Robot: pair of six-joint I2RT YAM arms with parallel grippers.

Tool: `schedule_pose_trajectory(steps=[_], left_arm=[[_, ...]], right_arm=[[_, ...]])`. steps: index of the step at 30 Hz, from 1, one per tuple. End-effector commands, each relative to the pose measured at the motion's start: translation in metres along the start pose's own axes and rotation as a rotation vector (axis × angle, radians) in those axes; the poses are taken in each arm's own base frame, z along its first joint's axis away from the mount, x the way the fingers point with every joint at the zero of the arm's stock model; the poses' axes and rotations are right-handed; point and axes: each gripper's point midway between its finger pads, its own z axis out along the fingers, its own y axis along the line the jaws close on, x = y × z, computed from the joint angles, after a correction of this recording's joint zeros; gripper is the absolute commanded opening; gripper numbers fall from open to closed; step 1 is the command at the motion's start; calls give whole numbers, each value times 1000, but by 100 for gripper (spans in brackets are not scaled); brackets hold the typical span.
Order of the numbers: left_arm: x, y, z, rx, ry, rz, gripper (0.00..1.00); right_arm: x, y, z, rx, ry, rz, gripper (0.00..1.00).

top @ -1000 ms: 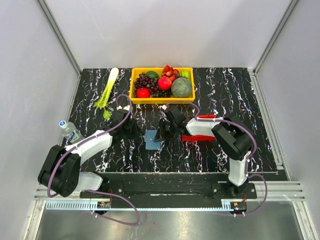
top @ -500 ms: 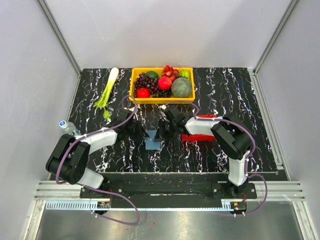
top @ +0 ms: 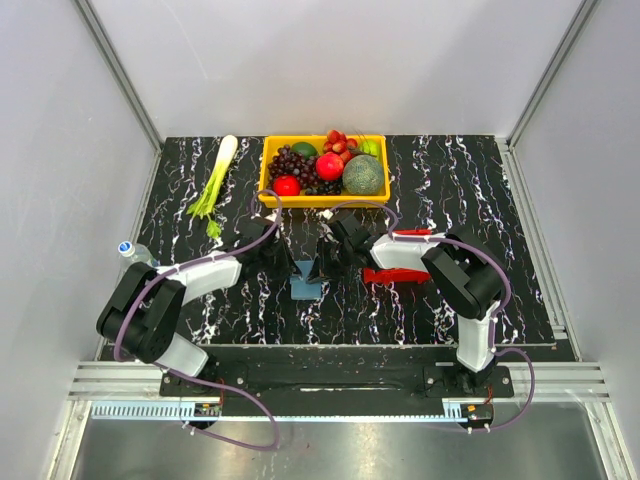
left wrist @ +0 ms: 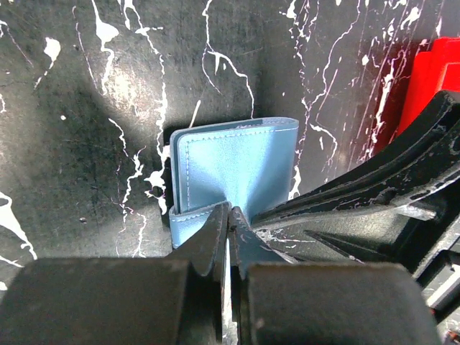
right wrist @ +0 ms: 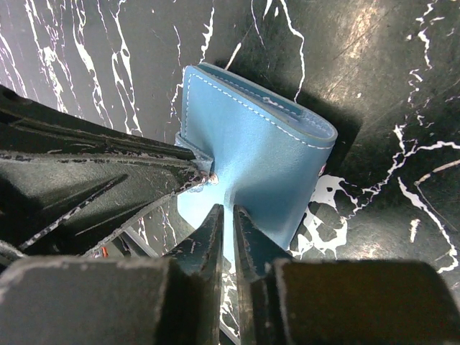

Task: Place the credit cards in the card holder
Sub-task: Close the card holder at the center of the board.

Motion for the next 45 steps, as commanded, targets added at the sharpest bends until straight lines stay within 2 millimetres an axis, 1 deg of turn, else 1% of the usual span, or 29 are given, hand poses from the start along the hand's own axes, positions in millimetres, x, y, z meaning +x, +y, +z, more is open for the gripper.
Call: schedule_pose_trajectory(steps=[1, 2, 5, 6, 8, 11, 15, 16, 17, 18, 20, 22, 24, 26, 29, 32, 36, 39, 42, 45], left_arm=[[-11, -3, -7, -92, -36, 69, 0], [-13, -3, -10, -113, -37, 93, 0], [-17, 0, -15, -156, -42, 120, 6], [-17, -1, -16, -153, -43, 120, 8], [-15, -1, -16, -148, -37, 115, 15], [-14, -5, -17, -129, -37, 113, 16], [-15, -7, -18, -117, -43, 111, 24], [-15, -8, -18, -113, -43, 110, 26], [-15, -9, -19, -108, -46, 109, 33], [-16, -11, -19, -101, -48, 108, 35], [-15, -12, -19, -92, -46, 109, 34], [-17, -15, -21, -77, -57, 104, 38], [-19, -17, -25, -62, -84, 96, 43], [-23, -20, -32, -47, -125, 93, 45], [-33, -18, -49, -56, -212, 90, 49], [-33, -2, -58, -111, -259, 75, 47], [-19, 15, -61, -125, -278, 19, 43], [-8, 29, -58, -144, -273, -21, 41], [-3, 34, -57, -146, -280, -32, 41], [-4, 37, -56, -160, -280, -35, 41]], right_arm=[[18, -20, 10, 66, 56, -3, 16], [17, -20, 10, 66, 55, -2, 16], [17, -19, 10, 64, 55, -5, 16], [16, -18, 10, 60, 56, -6, 16], [17, -19, 11, 62, 59, -7, 16], [18, -20, 11, 61, 61, -5, 16], [17, -19, 11, 60, 59, -8, 16], [18, -21, 11, 63, 60, -5, 16], [18, -19, 11, 61, 60, -9, 16], [17, -19, 11, 60, 60, -6, 16], [18, -19, 10, 61, 59, -4, 17], [17, -19, 10, 61, 57, -5, 19], [16, -19, 9, 64, 50, -5, 21], [13, -17, 7, 59, 41, -4, 25], [7, -9, 2, 38, 26, 15, 28], [-2, 3, -3, -16, 13, 48, 32], [-16, 23, -12, -65, -30, 64, 35], [-25, 36, -18, -86, -52, 60, 39], [-33, 43, -22, -80, -67, 58, 40], [-41, 48, -26, -73, -78, 44, 41]])
